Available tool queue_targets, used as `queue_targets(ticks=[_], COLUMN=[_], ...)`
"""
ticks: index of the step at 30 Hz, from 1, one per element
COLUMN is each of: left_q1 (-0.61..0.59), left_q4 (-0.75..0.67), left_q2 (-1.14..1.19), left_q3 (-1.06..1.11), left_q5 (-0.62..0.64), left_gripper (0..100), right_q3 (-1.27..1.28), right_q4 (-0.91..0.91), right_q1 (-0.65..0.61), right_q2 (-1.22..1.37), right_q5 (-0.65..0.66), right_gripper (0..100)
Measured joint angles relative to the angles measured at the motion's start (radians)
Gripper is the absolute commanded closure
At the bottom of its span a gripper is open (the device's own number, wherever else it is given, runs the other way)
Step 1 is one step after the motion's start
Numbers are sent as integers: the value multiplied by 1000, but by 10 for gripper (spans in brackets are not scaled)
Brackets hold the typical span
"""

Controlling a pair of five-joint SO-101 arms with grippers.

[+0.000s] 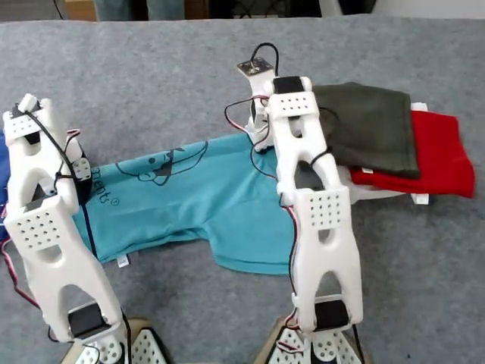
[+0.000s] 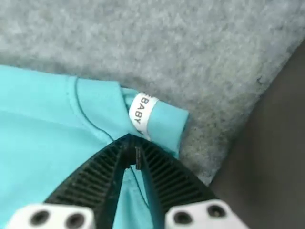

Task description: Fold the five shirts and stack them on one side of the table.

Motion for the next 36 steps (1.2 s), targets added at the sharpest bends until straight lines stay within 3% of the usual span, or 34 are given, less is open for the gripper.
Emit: queue_targets(ticks=[8, 17, 22, 31, 36], left_q1=[-2, -28, -29, -29, -29], left_q4=[-2, 0, -61, -397, -419], left_q2=[-51, -310, -482, -822, -833], left_q3=[-26, 18, 239, 908, 1114], left_q5=[-75, -84, -84, -189, -207], left_gripper=[971, 971, 971, 971, 971], right_q3=[-434, -422, -298, -201, -201], right_q4=[189, 203, 201, 138, 106], right_q1=[8, 8, 0, -44, -35], right_q2=[124, -5, -86, 20, 87], right_q5=[0, 0, 0, 0, 0], right_gripper=[985, 985, 985, 985, 985])
